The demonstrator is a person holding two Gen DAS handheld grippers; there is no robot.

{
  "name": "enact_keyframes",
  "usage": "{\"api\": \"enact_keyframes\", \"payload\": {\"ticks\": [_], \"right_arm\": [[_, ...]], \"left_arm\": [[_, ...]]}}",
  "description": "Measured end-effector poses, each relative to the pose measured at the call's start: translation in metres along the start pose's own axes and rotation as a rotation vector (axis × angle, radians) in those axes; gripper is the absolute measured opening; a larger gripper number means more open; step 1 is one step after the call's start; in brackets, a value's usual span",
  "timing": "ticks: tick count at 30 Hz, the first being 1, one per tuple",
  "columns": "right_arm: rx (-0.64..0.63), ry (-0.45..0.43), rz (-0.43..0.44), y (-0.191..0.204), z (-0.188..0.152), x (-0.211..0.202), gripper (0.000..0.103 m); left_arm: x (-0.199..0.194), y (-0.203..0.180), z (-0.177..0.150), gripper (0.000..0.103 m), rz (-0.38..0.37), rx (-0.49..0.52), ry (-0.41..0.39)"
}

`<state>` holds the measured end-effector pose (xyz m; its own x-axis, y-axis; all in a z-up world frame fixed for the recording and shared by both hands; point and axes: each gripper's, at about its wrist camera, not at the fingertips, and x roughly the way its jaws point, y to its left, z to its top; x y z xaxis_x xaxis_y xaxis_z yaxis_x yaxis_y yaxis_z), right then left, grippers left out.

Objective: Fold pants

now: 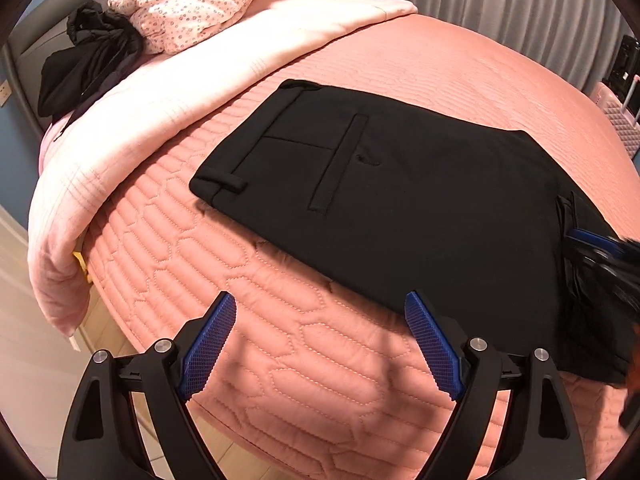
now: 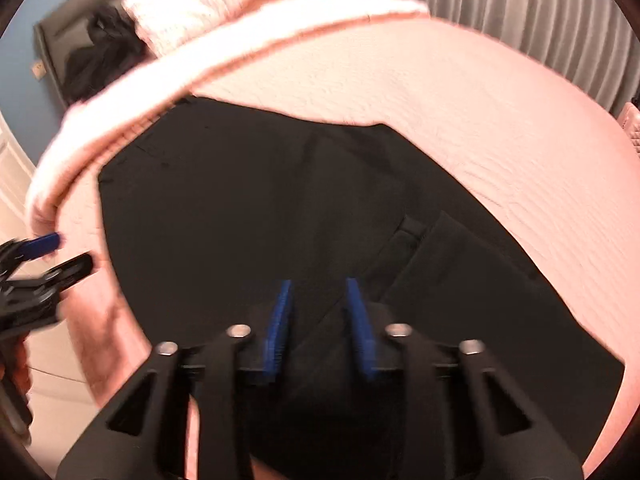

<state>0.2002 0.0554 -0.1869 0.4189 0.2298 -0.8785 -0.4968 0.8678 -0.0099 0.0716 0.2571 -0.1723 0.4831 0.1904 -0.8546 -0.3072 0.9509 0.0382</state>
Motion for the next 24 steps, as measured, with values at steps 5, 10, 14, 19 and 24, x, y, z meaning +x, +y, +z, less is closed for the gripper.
{"api": "enact_keyframes", "payload": {"ticks": [5, 10, 14, 19, 24], "right_arm": [[0.065, 0.023, -0.156, -0.039, 0.013, 0.017, 0.012], [0.147, -0.099, 0.037, -0.030, 0.004, -0.033, 0.016], [0.163, -0.193, 0.108, -0.014, -0.033, -0.082, 0.020], [0.170, -0.171, 0.083, -0.012, -0.091, -0.120, 0.021], [0.155, -0.138, -0.006, -0.011, -0.120, -0.144, 0.053]], "left_arm": [[0.008, -0.002, 0.006, 0.085, 0.023, 0.038, -0.009], [0.037, 0.039, 0.028, 0.085, -0.086, -0.145, 0.017], [0.065, 0.076, 0.043, 0.084, -0.222, -0.357, 0.023], [0.085, 0.090, 0.064, 0.084, -0.295, -0.449, -0.013], [0.101, 0.085, 0.078, 0.098, -0.315, -0.486, -0.034]]}}
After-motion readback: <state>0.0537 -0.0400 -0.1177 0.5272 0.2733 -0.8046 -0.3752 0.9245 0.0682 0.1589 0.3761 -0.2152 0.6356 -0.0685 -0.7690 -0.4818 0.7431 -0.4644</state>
